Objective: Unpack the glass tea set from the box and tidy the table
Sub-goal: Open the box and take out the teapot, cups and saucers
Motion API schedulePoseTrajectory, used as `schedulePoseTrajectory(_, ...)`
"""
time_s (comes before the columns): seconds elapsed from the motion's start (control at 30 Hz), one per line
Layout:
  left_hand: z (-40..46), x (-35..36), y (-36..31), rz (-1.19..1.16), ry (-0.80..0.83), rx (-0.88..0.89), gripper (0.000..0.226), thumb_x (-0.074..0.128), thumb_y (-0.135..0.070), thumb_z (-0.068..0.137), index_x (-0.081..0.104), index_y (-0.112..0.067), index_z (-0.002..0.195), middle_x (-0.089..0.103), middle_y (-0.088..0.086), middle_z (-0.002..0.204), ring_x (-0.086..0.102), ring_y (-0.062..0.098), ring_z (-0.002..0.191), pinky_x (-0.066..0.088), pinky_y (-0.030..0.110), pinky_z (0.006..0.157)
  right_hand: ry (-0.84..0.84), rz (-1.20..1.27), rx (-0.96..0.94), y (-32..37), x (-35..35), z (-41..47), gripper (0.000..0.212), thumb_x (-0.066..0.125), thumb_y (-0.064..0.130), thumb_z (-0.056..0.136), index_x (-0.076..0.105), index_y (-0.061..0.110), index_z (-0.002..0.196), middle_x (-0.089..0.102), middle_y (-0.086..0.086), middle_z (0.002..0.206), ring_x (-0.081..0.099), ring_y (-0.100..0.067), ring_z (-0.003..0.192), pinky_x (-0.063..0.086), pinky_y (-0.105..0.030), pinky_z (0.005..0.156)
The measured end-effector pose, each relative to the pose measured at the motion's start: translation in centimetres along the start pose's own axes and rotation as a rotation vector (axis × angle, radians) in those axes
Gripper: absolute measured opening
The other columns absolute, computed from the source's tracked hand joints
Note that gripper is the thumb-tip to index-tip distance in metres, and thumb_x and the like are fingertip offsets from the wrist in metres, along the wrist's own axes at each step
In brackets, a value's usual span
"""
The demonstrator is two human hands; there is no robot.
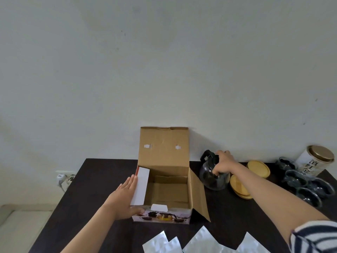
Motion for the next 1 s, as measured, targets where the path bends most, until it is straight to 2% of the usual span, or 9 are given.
schedulePoseTrajectory(0.17,-0.1,0.1,0.2,-0.014,0.007,-0.005,0.119,0.053,-0.073,0.073,-0.022,-0.015,0.146,-0.015,-0.001,0.158,-0.008,0.019,0.146,0.004,0.035,0.117,-0.046,0.031,-0.011,-0.4,0.2,-0.4,0.103,0.079,0.011,0.061,0.023,0.011,0.147,0.025,-0.016,0.144,0.034,-0.034,0.131,0.043,-0.038,0.102)
schedulePoseTrajectory(0.33,-0.4,0.4,0.1,-0.090,0.017,0.012,0.133,0.037,-0.089,0.052,-0.028,-0.016,0.143,-0.018,-0.003,0.157,-0.012,0.019,0.146,0.001,0.036,0.117,-0.489,0.370,0.050,-0.1,4.0,-8.6,0.088,0.080,0.020,0.068,0.034,0.010,0.143,0.026,-0.018,0.147,0.026,-0.036,0.136,0.028,-0.045,0.112)
schedulePoseTrajectory(0.43,-0.7,1.0,0.1,-0.253,-0.032,-0.011,0.135,0.045,-0.090,0.054,-0.032,-0.021,0.141,-0.016,-0.005,0.158,-0.009,0.020,0.146,0.001,0.042,0.117,-0.343,0.764,0.454,-1.7,12.2,-14.8,0.086,0.081,0.030,0.072,0.035,0.012,0.143,0.032,-0.019,0.143,0.038,-0.037,0.128,0.040,-0.046,0.102)
schedulePoseTrajectory(0.53,-1.0,1.3,0.1,-0.366,-0.082,-0.073,0.139,0.037,-0.096,0.048,-0.028,-0.019,0.144,-0.013,-0.003,0.159,-0.005,0.022,0.147,0.001,0.045,0.116,-0.155,1.333,0.832,-1.2,17.6,-18.1,0.056,0.071,0.024,0.082,0.048,-0.001,0.126,0.054,-0.022,0.120,0.055,-0.037,0.108,0.045,-0.042,0.083)
schedulePoseTrajectory(0.63,-1.8,1.5,-0.2,-0.443,-0.103,-0.090,0.128,0.047,-0.086,0.060,-0.021,-0.020,0.146,-0.008,-0.002,0.159,-0.002,0.023,0.147,-0.001,0.048,0.116,-0.052,1.800,0.798,0.6,18.8,-17.6,0.021,0.059,0.009,0.090,0.053,-0.004,0.106,0.060,-0.018,0.089,0.062,-0.027,0.087,0.046,-0.044,0.094)
schedulePoseTrajectory(0.7,-2.5,1.5,-0.1,-0.501,-0.128,-0.106,0.115,0.056,-0.070,0.073,-0.016,-0.020,0.148,-0.001,-0.001,0.160,0.005,0.025,0.147,0.001,0.048,0.116,0.040,1.929,0.773,1.5,19.0,-17.4,0.009,0.053,0.005,0.093,0.051,-0.002,0.098,0.057,-0.015,0.078,0.056,-0.019,0.068,0.053,-0.038,0.077)
schedulePoseTrajectory(0.83,-3.7,1.6,0.5,-0.670,-0.157,-0.187,0.107,0.067,-0.054,0.077,-0.004,-0.021,0.150,0.032,0.001,0.151,0.039,0.025,0.134,0.037,0.042,0.108,0.121,2.050,0.721,2.7,17.9,-18.4,0.009,0.051,0.003,0.094,0.052,0.000,0.087,0.057,-0.014,0.083,0.057,-0.018,0.071,0.053,-0.029,0.039)
schedulePoseTrajectory(0.93,-4.6,1.8,1.2,-0.774,-0.184,-0.247,0.102,0.072,-0.045,0.076,0.005,-0.023,0.151,0.036,0.000,0.147,0.043,0.026,0.131,0.041,0.041,0.103,0.102,2.039,0.692,2.8,17.8,-19.0,0.008,0.052,0.003,0.094,0.052,0.001,0.086,0.056,-0.014,0.083,0.056,-0.019,0.072,0.051,-0.029,0.035)
schedulePoseTrajectory(1.0,-5.1,2.0,1.5,-0.803,-0.189,-0.257,0.101,0.074,-0.042,0.076,0.009,-0.022,0.150,0.037,0.000,0.146,0.042,0.026,0.131,0.041,0.042,0.104,0.070,2.002,0.683,2.7,17.6,-19.5,0.006,0.052,0.003,0.094,0.053,0.001,0.088,0.057,-0.014,0.085,0.056,-0.019,0.073,0.055,-0.029,0.044)
Point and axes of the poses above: each hand's wrist, its own z-axis towards the middle knuckle, its own x-axis out of the palm, y = z × x, the point moved 9 cm from there along z, towards the middle knuckle
